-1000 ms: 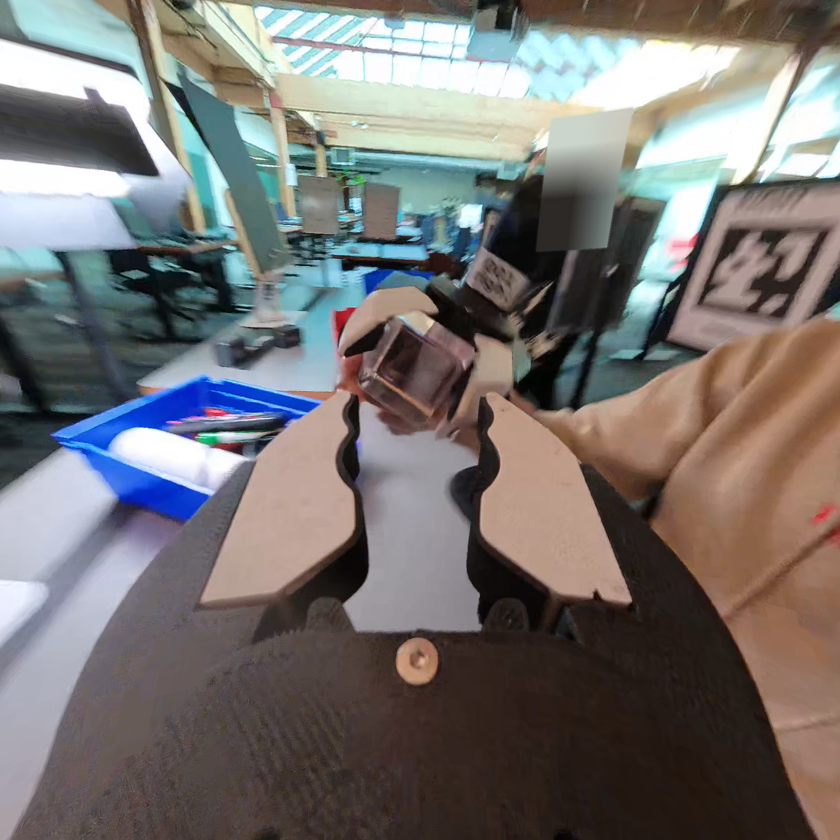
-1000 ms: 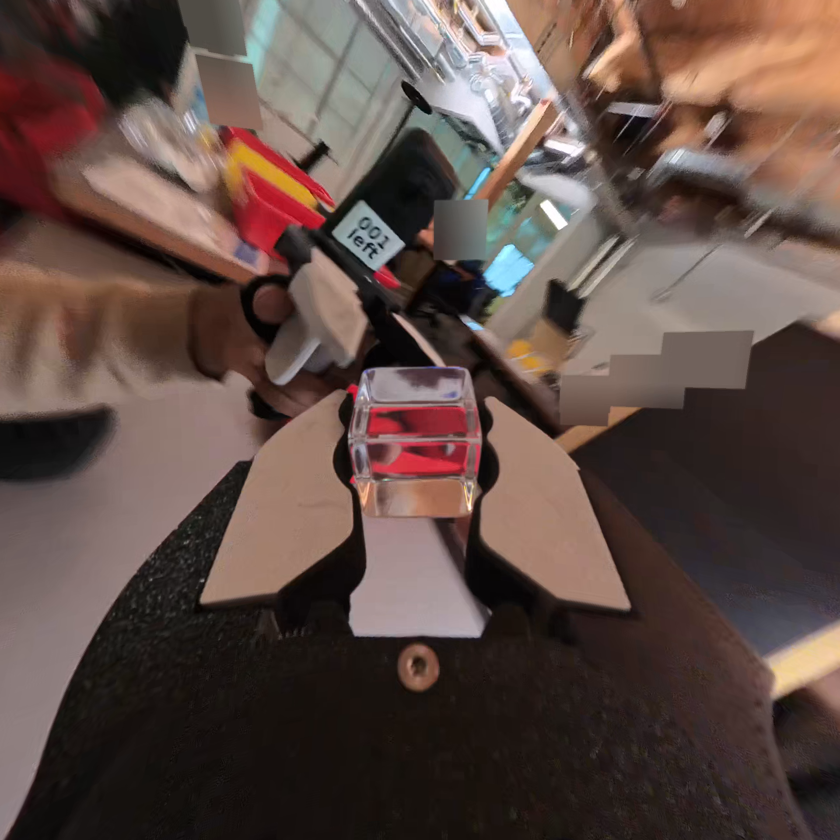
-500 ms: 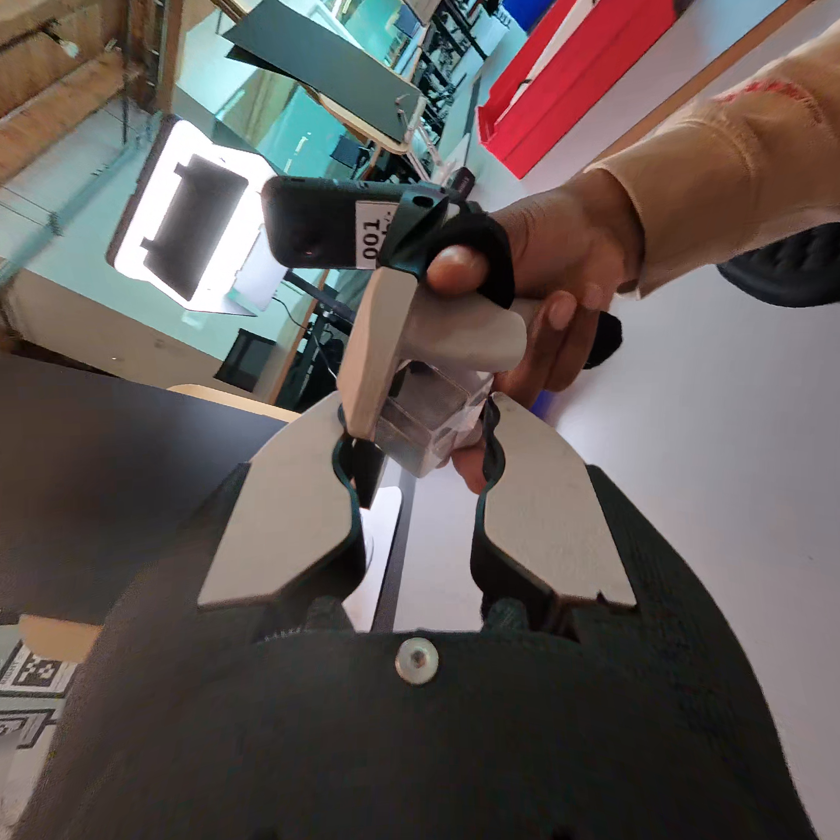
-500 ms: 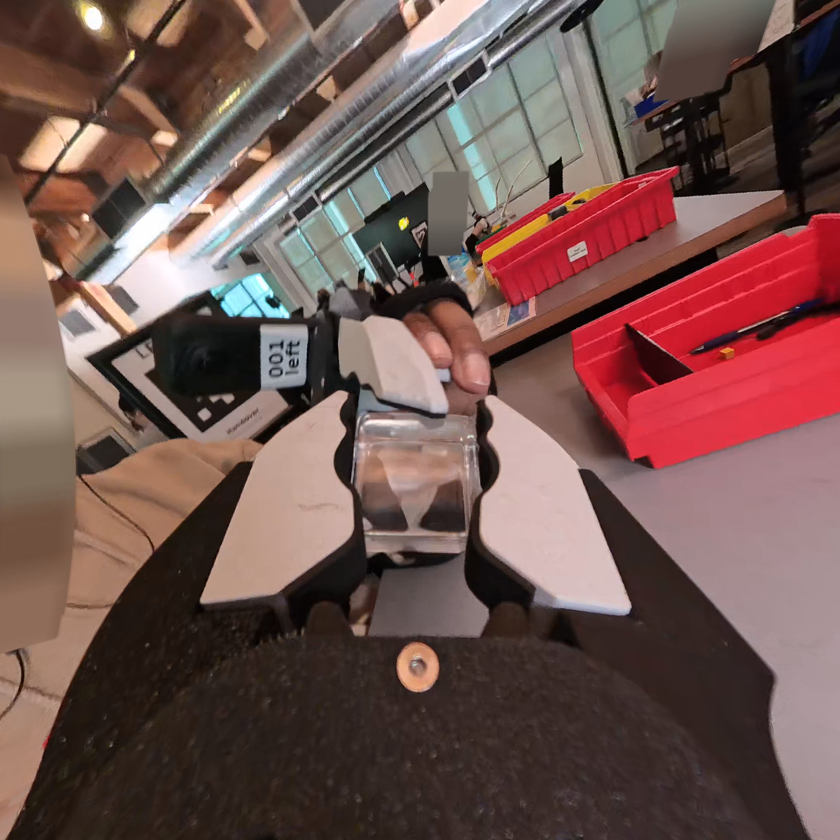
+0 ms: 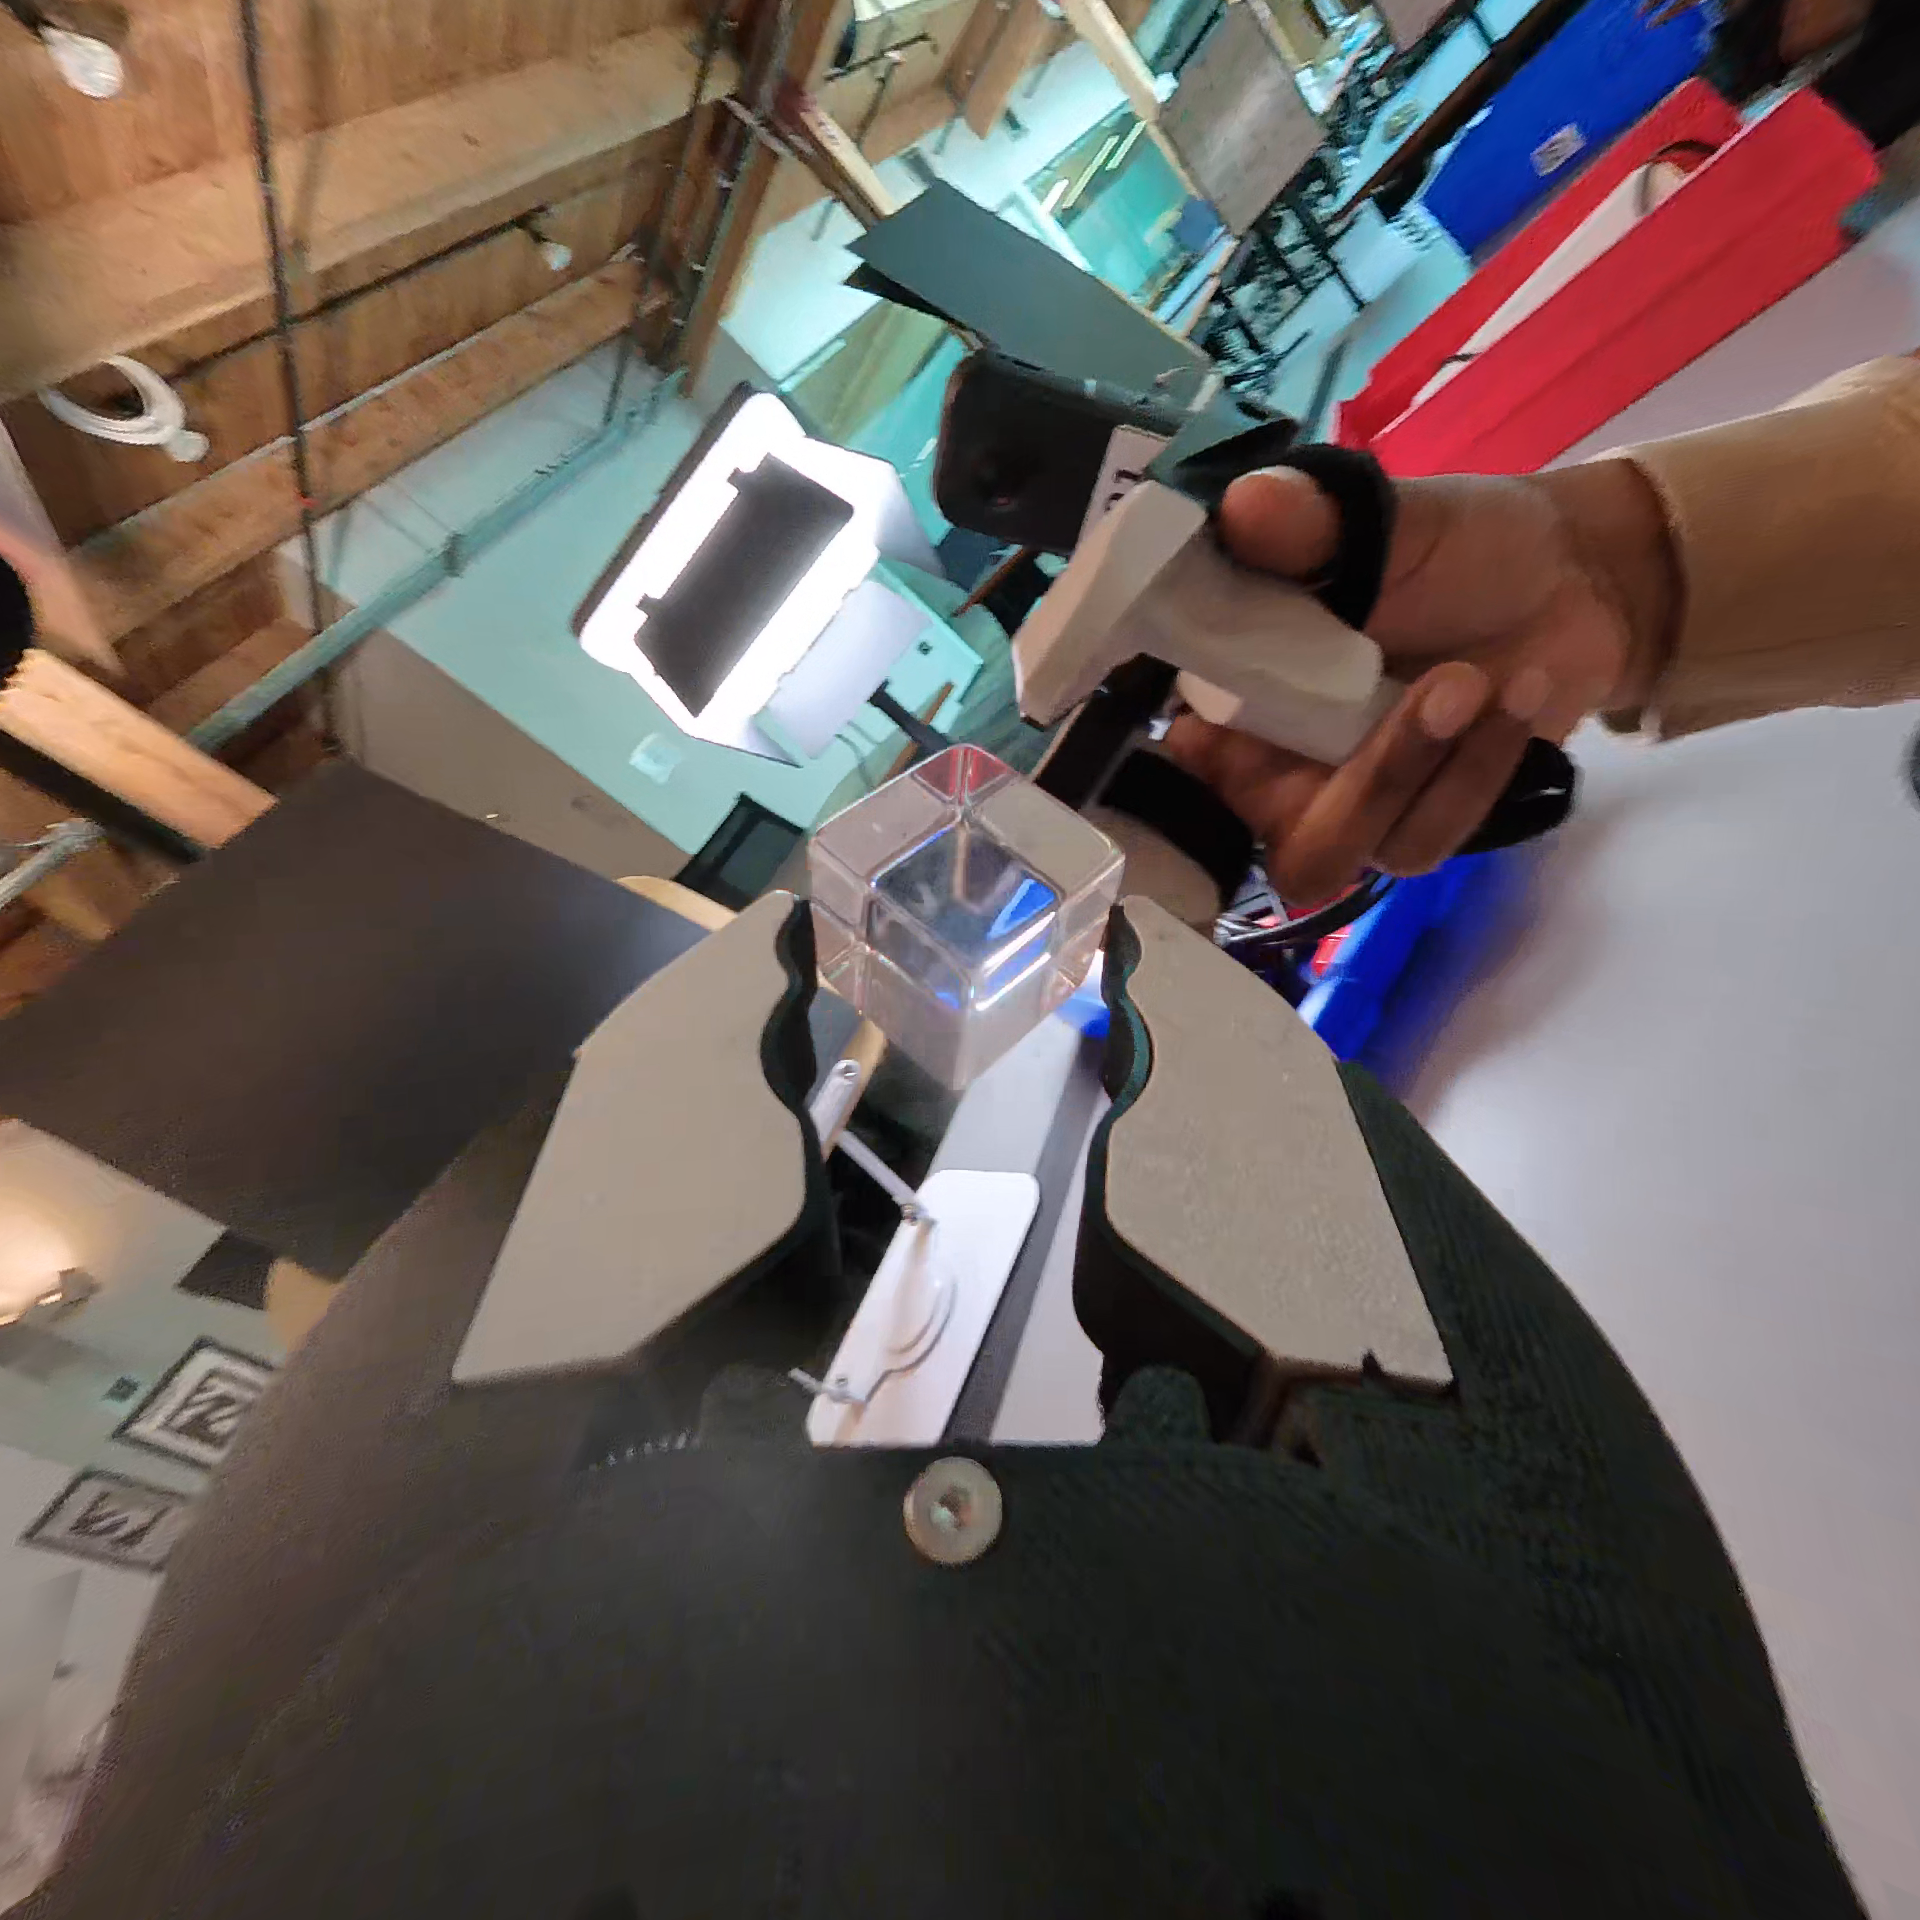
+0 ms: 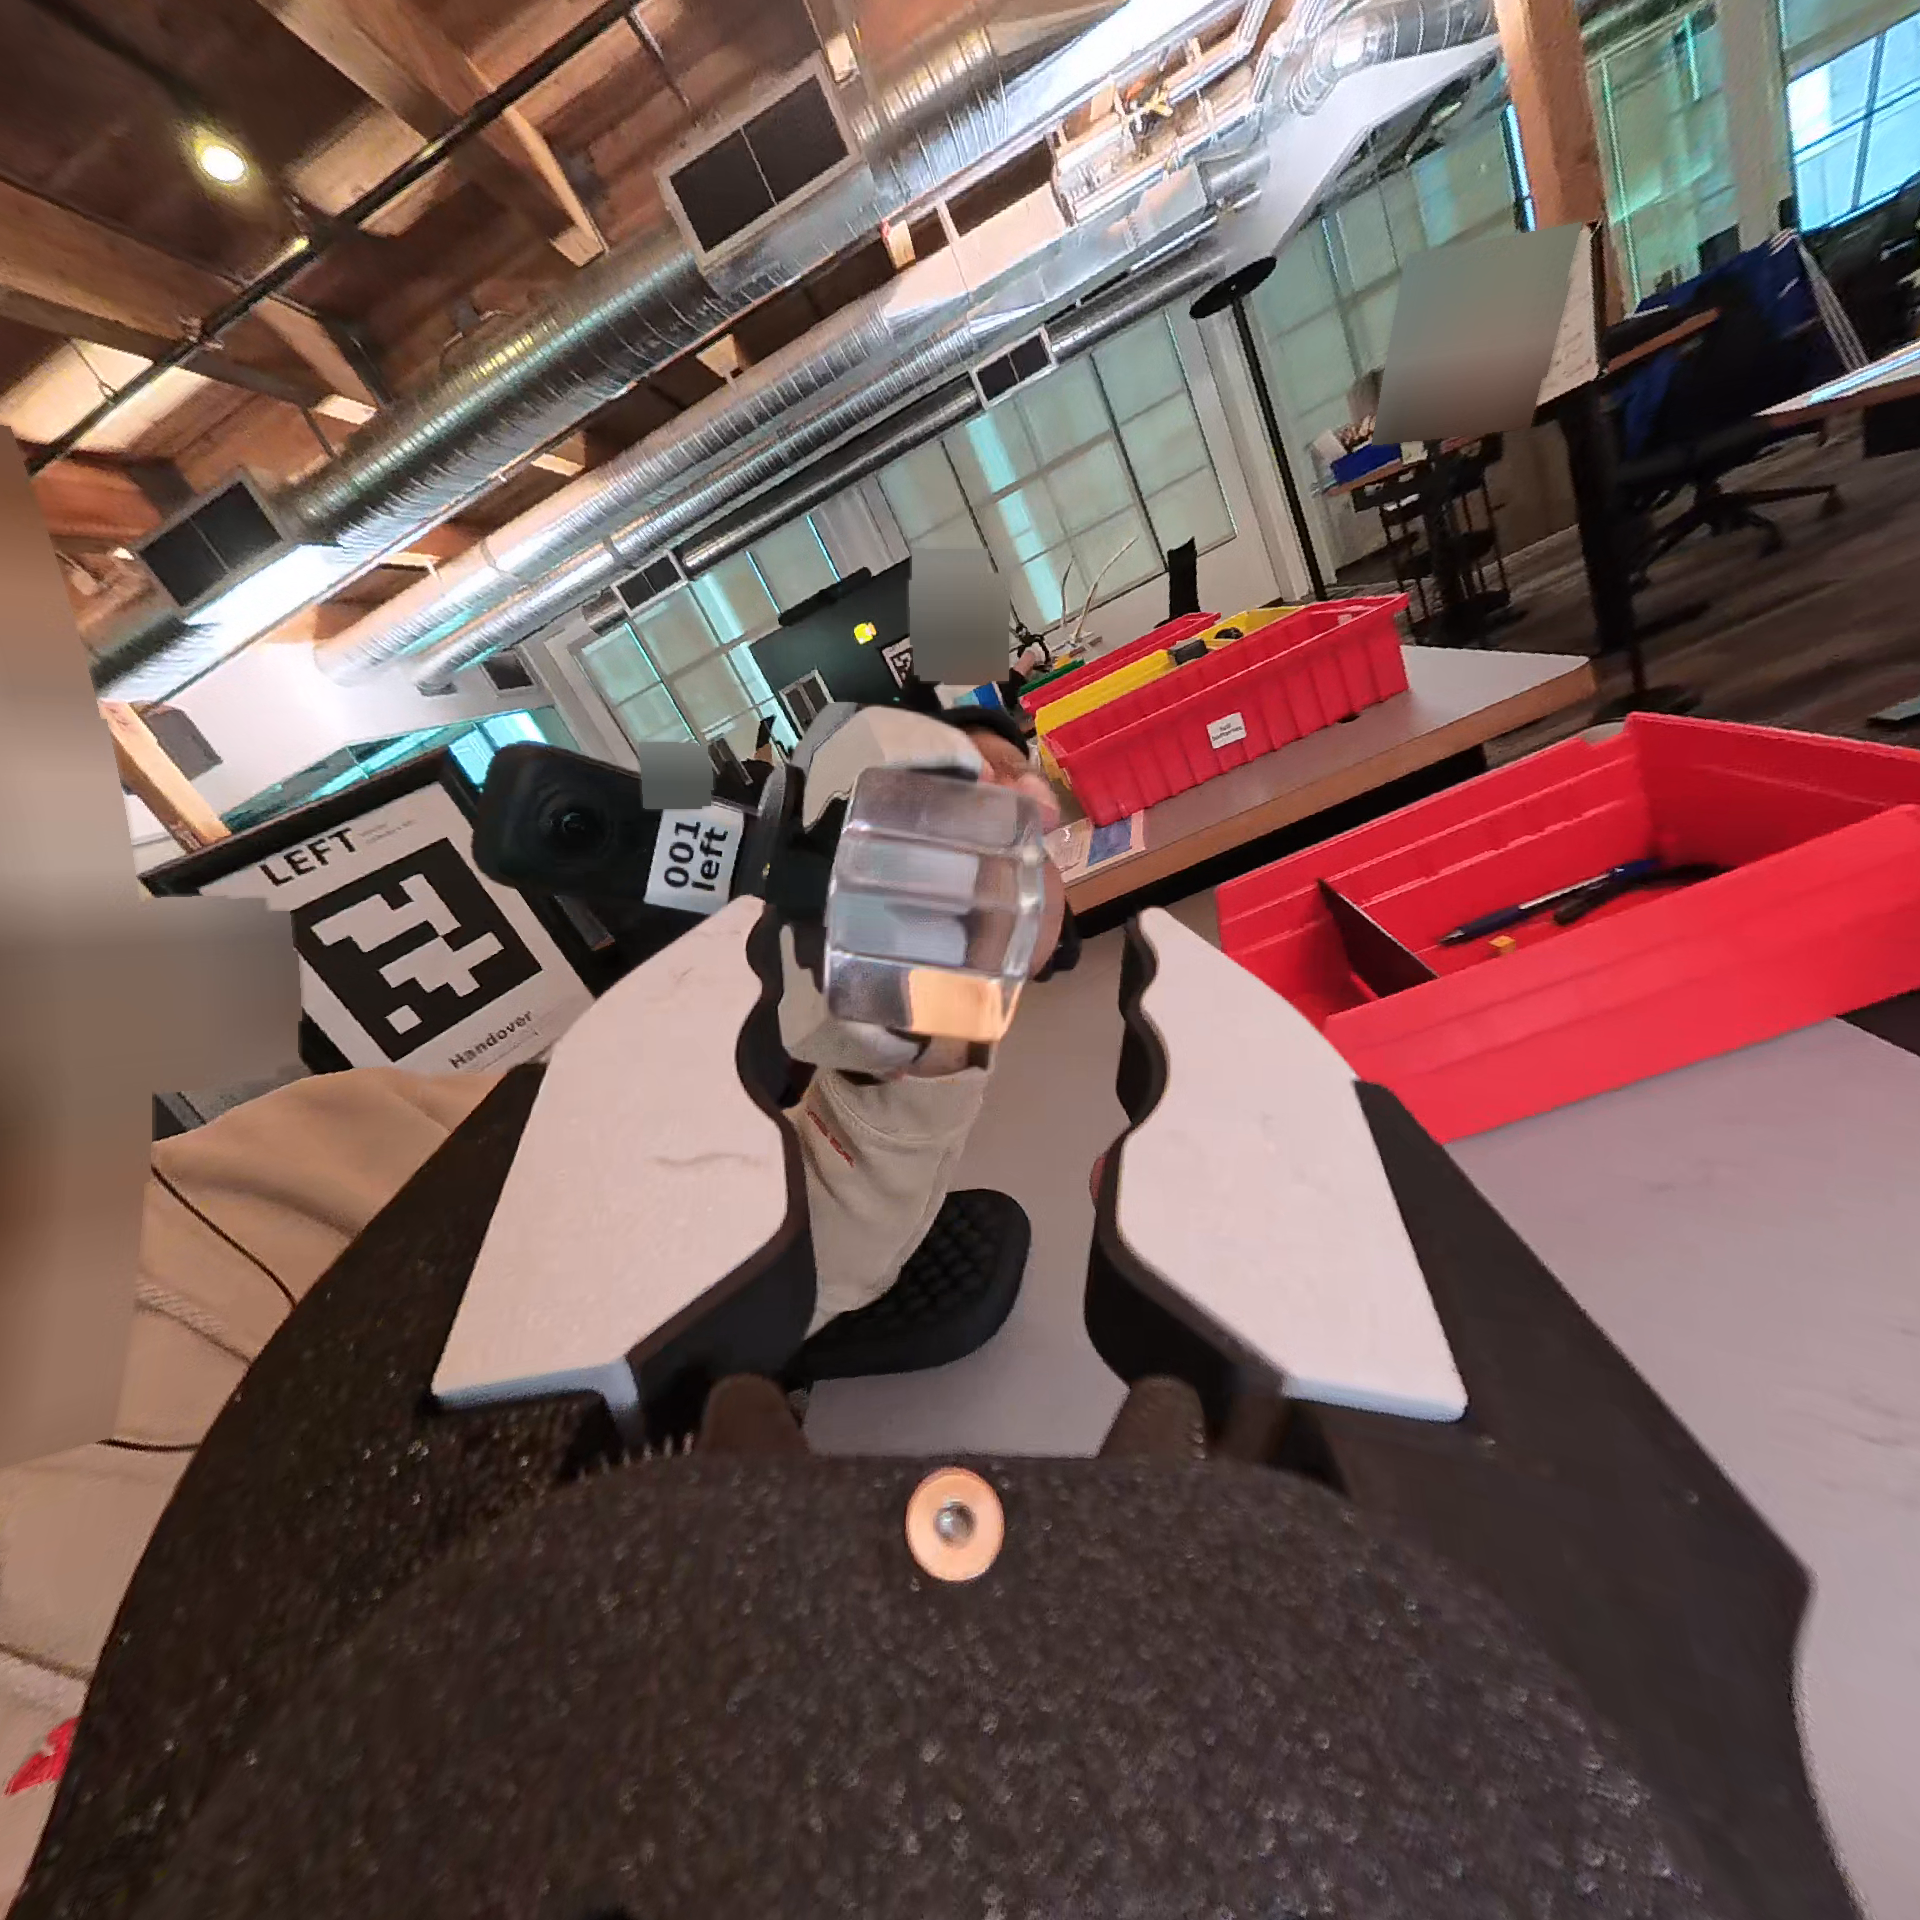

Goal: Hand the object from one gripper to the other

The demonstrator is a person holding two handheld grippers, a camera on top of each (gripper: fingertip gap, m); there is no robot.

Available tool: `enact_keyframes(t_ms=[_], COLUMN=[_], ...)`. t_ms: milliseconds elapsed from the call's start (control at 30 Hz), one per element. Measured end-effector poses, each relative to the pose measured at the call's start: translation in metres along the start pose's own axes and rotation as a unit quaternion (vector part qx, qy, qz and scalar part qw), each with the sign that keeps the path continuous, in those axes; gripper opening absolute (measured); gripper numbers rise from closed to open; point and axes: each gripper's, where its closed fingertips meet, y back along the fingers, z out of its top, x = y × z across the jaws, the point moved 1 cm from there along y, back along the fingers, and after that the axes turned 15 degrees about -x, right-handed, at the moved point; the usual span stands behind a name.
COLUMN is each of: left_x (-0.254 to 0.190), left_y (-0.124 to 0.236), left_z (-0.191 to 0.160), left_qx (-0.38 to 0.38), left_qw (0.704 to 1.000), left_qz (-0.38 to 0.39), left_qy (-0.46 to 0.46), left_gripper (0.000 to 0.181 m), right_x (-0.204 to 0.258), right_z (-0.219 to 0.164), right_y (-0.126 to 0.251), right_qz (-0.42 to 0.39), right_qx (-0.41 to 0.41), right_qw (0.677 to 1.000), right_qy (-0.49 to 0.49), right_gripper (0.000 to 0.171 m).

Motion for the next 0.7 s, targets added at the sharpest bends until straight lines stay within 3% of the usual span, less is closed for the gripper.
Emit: enact_keyframes(t_ms=[33,200,333,433,567,700], left_x=[0.003,-0.001,-0.012,-0.029,-0.033,-0.021], left_y=[-0.001,-0.012,-0.007,-0.005,-0.007,-0.004], left_z=[-0.001,0.001,0.005,0.002,-0.006,0.001], left_qx=[0.002,-0.02,-0.034,-0.022,0.002,-0.054], left_qw=[1.0,0.998,0.999,0.997,0.992,0.996], left_qz=[0.016,0.049,-0.014,-0.063,-0.065,-0.051], left_qy=[-0.012,-0.04,0.014,-0.039,-0.106,0.048], left_gripper=[0.054,0.053,0.058,0.057,0.046,0.046], right_x=[0.002,0.001,0.007,0.007,0.009,0.016], right_z=[-0.003,-0.011,-0.017,-0.031,-0.046,-0.028], right_y=[-0.003,-0.015,0.002,0.011,0.001,-0.003], right_qz=[0.003,-0.025,-0.004,-0.004,0.007,0.025], right_qx=[-0.001,-0.012,0.083,0.146,0.152,0.096], right_qw=[1.0,0.999,0.994,0.987,0.988,0.992], right_qy=[-0.005,0.032,0.076,0.074,0.026,0.084], right_gripper=[0.061,0.048,0.044,0.044,0.044,0.049])
